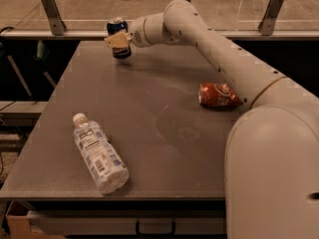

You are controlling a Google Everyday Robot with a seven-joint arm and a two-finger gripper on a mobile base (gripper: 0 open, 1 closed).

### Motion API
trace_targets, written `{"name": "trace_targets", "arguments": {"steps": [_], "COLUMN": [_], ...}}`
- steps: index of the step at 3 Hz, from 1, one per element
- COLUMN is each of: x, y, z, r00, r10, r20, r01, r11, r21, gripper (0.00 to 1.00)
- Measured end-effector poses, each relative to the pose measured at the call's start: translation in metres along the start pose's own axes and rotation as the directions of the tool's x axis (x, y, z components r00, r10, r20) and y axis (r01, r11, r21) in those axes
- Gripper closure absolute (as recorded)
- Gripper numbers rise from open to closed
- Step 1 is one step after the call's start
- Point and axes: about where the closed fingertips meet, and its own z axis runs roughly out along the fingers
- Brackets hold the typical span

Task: Knock pepsi can over

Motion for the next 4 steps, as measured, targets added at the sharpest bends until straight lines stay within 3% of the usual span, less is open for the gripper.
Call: {"name": "trace_targets", "arguments": {"steps": [1,2,3,4], "x": [-0.007,-0.012,-0.005,0.013], "y": [0.012,0.022,0.029,0.043], "z": [-0.043,-0.082,-0.108,-0.117], "r00": [0.998,0.981,0.941,0.864], "r10": [-0.051,-0.138,-0.219,-0.314], "r20": [-0.036,-0.137,-0.259,-0.395], "r01": [0.051,0.131,0.193,0.24], "r11": [0.9985,0.9895,0.9737,0.944], "r21": [-0.019,-0.062,-0.121,-0.226], "gripper": [0.96,1.0,1.0,1.0]}}
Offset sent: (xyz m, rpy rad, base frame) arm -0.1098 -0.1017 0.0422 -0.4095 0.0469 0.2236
